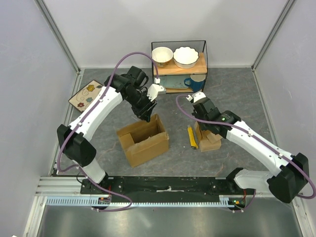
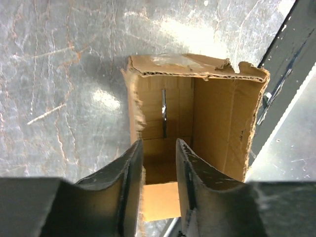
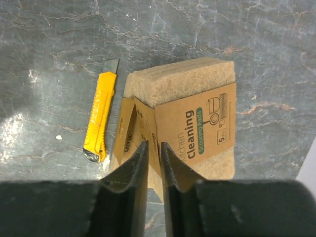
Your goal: Unpack the express box
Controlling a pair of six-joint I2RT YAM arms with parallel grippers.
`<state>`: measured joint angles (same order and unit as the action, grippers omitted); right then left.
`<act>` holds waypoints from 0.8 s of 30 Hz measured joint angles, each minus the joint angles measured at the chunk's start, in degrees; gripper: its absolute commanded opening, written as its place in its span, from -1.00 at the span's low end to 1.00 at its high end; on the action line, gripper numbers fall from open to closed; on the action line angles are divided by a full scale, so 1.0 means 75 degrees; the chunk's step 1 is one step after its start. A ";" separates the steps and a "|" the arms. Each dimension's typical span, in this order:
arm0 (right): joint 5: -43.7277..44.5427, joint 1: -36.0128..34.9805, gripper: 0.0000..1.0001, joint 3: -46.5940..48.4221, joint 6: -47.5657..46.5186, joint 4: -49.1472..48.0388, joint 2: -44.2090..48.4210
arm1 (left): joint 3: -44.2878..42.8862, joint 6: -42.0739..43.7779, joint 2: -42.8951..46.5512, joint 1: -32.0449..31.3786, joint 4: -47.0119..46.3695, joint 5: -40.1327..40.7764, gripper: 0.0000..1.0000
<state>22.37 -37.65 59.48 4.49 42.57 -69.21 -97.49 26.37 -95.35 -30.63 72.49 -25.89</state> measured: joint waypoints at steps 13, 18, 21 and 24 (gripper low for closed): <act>-0.0653 0.0000 0.96 0.0825 0.0210 0.0111 -0.0082 | -0.0603 -0.0128 0.0335 0.0003 0.0280 -0.0017 0.99; -0.1192 0.0000 0.96 0.1769 0.0650 -0.0038 -0.0041 | -0.1105 -0.0128 0.1309 0.0251 0.0373 0.0003 0.99; -0.1617 0.0000 0.96 0.2151 0.1005 -0.0236 -0.0044 | -0.1037 -0.0117 0.2011 0.0749 0.0391 0.0015 0.99; -0.2145 0.0000 0.96 0.2244 0.1332 -0.0519 -0.0090 | -0.0434 -0.0108 0.2757 0.1323 0.0300 0.0038 0.99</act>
<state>6.28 -37.65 76.31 14.48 38.68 -69.89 -100.75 25.56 -74.67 -20.71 74.74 -25.61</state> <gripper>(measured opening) 0.982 0.991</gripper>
